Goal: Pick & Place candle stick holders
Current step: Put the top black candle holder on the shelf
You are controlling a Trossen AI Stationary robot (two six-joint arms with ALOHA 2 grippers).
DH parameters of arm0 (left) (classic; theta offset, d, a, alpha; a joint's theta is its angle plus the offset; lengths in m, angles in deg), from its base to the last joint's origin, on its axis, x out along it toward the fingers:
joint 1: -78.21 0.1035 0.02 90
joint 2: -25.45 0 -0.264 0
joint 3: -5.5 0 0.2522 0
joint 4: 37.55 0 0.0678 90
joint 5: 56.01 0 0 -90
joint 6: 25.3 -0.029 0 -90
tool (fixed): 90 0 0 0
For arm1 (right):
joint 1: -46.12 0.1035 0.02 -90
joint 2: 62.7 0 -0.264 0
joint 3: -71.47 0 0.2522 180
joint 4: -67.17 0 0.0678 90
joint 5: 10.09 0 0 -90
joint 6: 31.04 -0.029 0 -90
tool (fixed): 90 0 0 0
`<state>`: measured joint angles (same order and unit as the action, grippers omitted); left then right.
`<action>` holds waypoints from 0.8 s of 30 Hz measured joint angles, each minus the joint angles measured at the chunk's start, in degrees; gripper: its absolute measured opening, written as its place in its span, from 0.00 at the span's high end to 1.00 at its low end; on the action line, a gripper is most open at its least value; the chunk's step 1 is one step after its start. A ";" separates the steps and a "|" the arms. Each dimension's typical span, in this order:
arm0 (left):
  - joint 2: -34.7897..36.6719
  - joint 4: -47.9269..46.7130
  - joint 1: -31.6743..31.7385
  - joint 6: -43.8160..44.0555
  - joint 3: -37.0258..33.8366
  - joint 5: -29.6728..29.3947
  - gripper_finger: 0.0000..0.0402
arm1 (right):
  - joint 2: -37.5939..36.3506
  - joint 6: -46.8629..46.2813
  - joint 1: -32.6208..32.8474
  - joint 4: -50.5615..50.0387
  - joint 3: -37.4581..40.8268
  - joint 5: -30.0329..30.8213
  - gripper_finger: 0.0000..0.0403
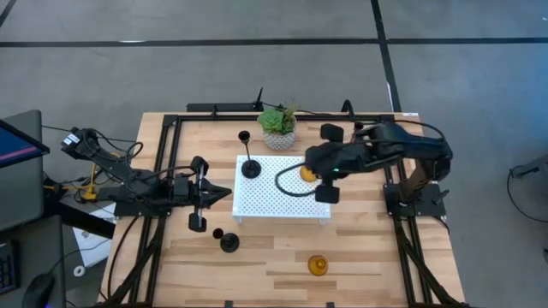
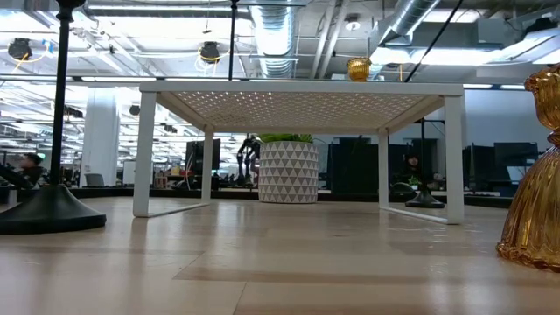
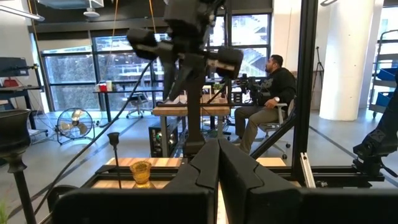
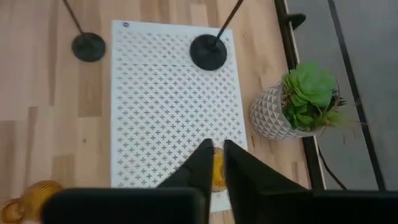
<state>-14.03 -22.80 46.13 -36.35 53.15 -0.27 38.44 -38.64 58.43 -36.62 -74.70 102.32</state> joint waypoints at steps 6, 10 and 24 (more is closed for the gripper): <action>-0.02 -0.04 0.00 0.00 0.00 0.02 0.98 | -4.66 -4.45 1.82 0.01 -0.05 3.02 0.98; -0.02 -0.04 0.00 0.00 0.00 0.00 0.98 | -8.19 -5.93 2.64 0.01 -0.07 5.01 0.99; -0.02 -0.04 -0.02 0.00 0.00 0.02 0.98 | -14.76 -6.31 2.74 0.01 -0.07 4.33 1.00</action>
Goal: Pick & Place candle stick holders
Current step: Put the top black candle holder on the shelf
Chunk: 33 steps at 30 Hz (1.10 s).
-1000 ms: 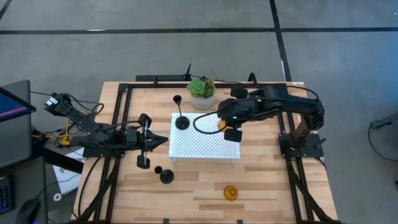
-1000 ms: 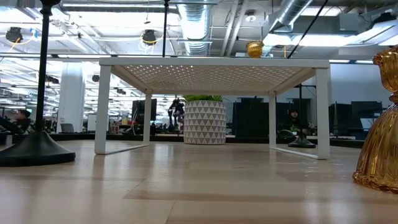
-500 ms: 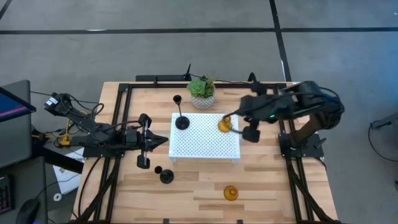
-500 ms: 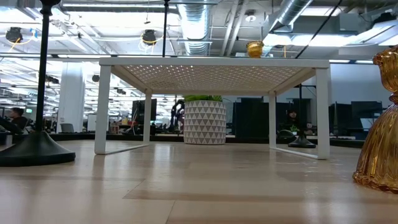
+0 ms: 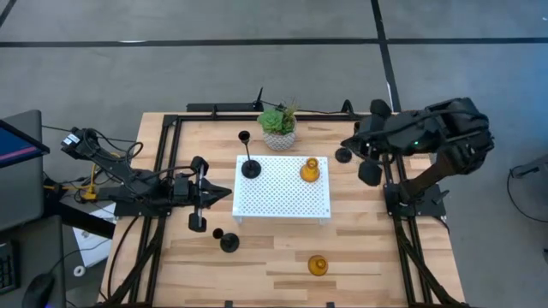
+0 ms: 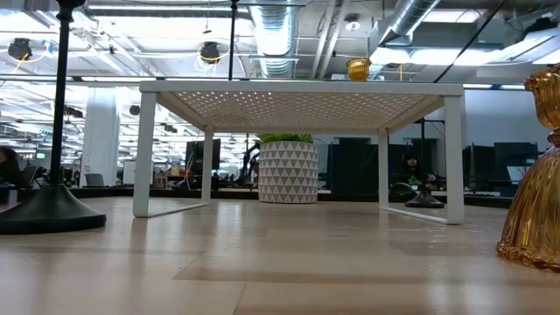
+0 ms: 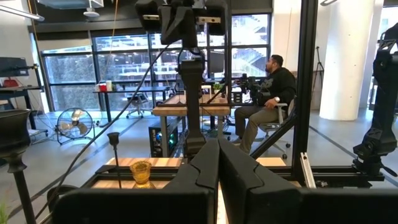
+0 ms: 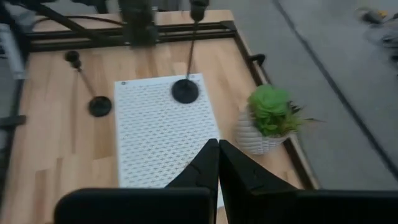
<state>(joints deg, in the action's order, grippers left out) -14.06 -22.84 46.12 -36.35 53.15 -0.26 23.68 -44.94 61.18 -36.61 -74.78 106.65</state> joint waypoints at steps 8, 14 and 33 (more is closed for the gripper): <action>0.00 -0.03 0.02 -0.01 0.00 -0.01 0.98 | -2.58 -4.06 5.24 0.08 3.72 -2.07 1.00; 0.00 -0.16 0.01 -0.01 0.00 -0.01 0.98 | -12.63 -17.46 10.26 0.01 18.28 5.80 1.00; 0.00 -0.17 0.01 -0.02 0.00 0.00 0.98 | -33.31 -51.38 15.57 19.17 74.43 19.80 1.00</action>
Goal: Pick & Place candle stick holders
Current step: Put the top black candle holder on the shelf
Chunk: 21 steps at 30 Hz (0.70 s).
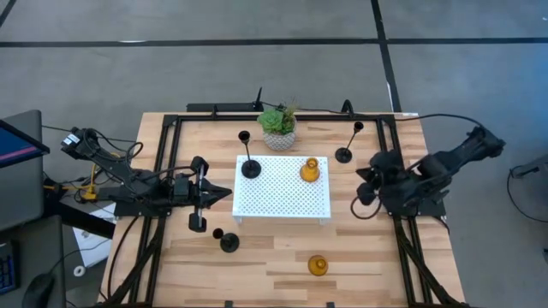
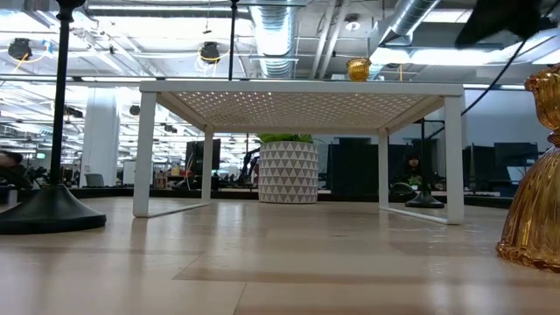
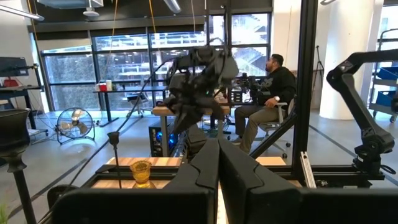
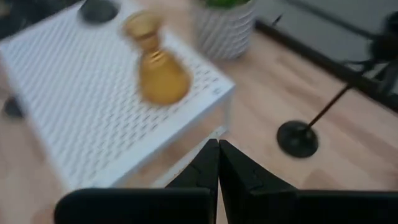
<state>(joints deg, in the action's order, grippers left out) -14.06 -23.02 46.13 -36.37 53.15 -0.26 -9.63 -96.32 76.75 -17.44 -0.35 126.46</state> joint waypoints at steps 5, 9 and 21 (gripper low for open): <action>0.00 0.00 0.01 0.00 0.00 0.00 0.98 | -4.52 -6.88 -1.17 2.80 9.25 10.58 1.00; 0.00 0.00 0.01 0.00 0.00 -0.01 0.98 | -6.30 -12.86 -3.95 3.63 14.26 13.65 1.00; 0.00 -0.01 0.01 -0.22 0.00 -0.01 0.98 | -5.93 -3.52 -12.25 9.85 19.03 13.70 0.72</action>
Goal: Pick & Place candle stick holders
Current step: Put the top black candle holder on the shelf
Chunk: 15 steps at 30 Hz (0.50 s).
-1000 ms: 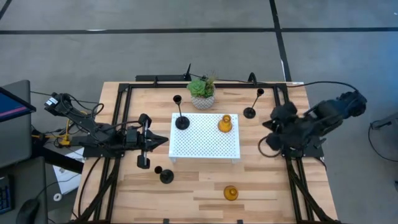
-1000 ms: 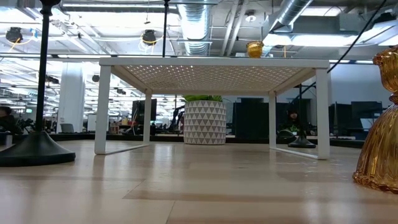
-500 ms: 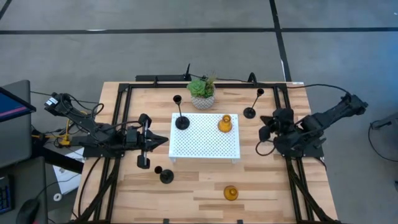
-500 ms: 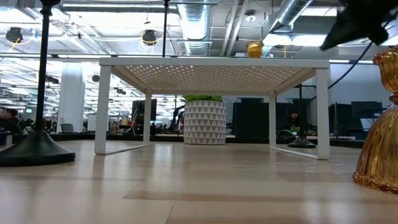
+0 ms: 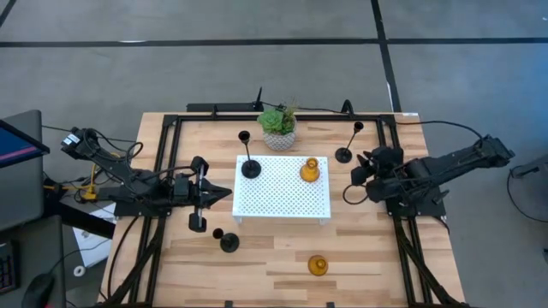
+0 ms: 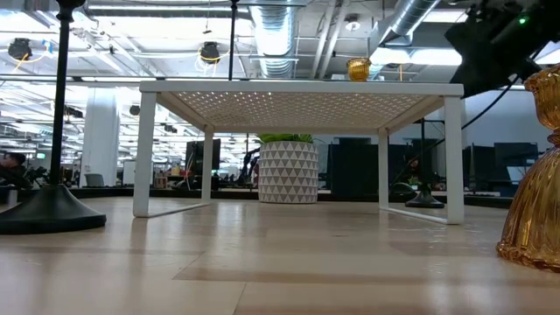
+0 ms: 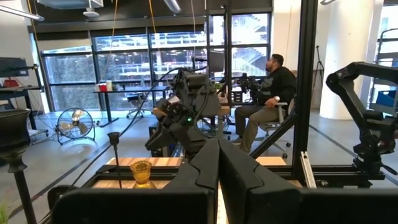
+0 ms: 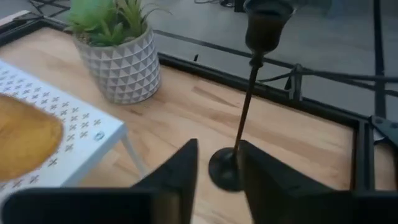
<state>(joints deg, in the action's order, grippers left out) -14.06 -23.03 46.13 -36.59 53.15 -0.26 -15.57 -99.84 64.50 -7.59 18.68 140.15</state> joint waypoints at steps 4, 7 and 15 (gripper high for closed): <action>0.00 -0.01 0.00 -0.02 0.00 0.00 0.98 | 0.47 1.40 -4.25 0.63 -0.02 -0.04 0.56; 0.00 -0.02 0.00 -0.02 0.00 0.00 0.98 | 0.81 2.14 -7.12 1.48 -0.02 -0.20 0.48; 0.00 -0.03 0.00 -0.02 0.00 -0.01 0.98 | 3.61 14.74 -15.25 9.98 -0.09 -4.09 0.46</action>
<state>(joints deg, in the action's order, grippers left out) -14.06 -23.05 46.13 -36.61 53.15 -0.27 -11.96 -85.10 49.25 2.39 18.60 136.07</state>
